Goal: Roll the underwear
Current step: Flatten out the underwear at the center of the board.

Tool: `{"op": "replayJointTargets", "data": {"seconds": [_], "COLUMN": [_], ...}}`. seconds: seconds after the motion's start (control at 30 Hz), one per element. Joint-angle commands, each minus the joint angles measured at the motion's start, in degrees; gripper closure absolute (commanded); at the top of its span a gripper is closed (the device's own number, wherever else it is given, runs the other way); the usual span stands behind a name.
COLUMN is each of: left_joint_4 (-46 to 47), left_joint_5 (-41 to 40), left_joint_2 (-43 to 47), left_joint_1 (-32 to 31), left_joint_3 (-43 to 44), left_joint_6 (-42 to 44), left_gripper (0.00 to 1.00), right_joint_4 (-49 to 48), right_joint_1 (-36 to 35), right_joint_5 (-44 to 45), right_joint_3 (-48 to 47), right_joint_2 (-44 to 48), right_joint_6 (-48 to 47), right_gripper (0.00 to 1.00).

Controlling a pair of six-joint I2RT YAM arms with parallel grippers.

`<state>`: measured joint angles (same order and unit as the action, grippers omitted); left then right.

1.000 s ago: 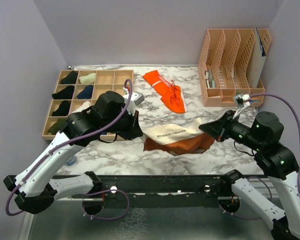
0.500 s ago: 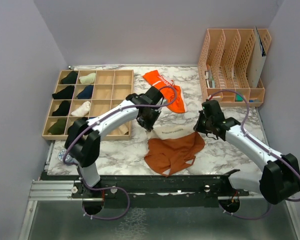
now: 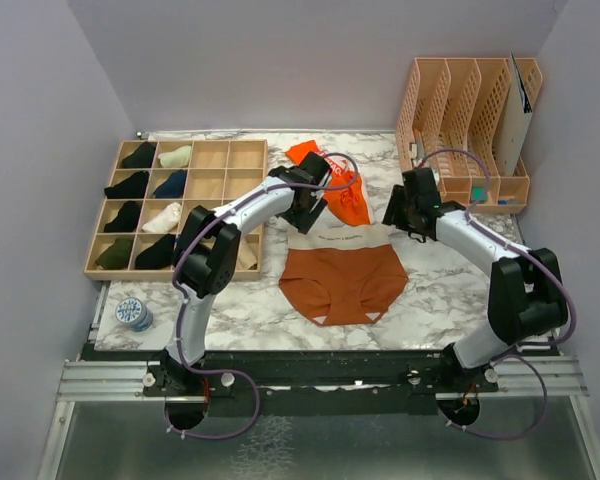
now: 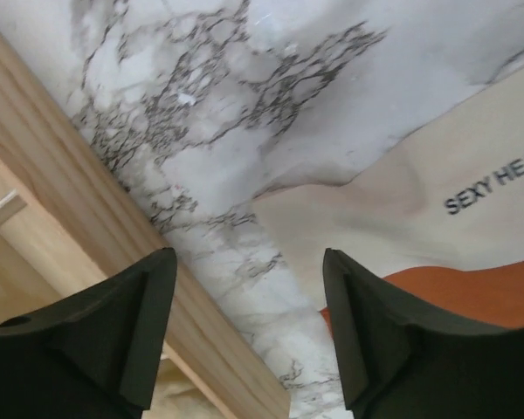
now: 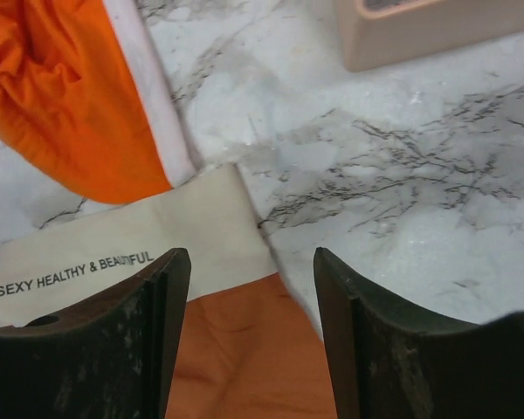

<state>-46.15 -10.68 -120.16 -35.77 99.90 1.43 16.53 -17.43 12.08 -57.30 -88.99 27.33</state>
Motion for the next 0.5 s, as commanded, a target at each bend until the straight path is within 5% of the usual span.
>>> {"op": "replayJointTargets", "data": {"seconds": [0.0, 0.2, 0.47], "left_joint_4": [-1.06, 0.92, 22.87], "left_joint_5": [-4.78, 17.76, 34.24], "left_joint_2": [4.11, 18.0, 34.89], "left_joint_1": [1.57, 1.49, 0.86], "left_joint_3": [-0.57, -11.79, -42.45], "left_joint_6": [0.46, -5.76, -26.43], "left_gripper": [0.21, 0.16, 0.19], "right_joint_4": [6.57, 12.28, -0.8], "right_joint_1": [2.96, 3.1, 2.93], "right_joint_5": [-5.33, -19.69, -48.05], "right_joint_3": [-2.32, 4.24, 23.95], "right_joint_2": [3.02, 10.14, 18.3], "right_joint_6": [-2.83, -2.23, 6.97], "right_gripper": [0.37, 0.39, 0.65]}}
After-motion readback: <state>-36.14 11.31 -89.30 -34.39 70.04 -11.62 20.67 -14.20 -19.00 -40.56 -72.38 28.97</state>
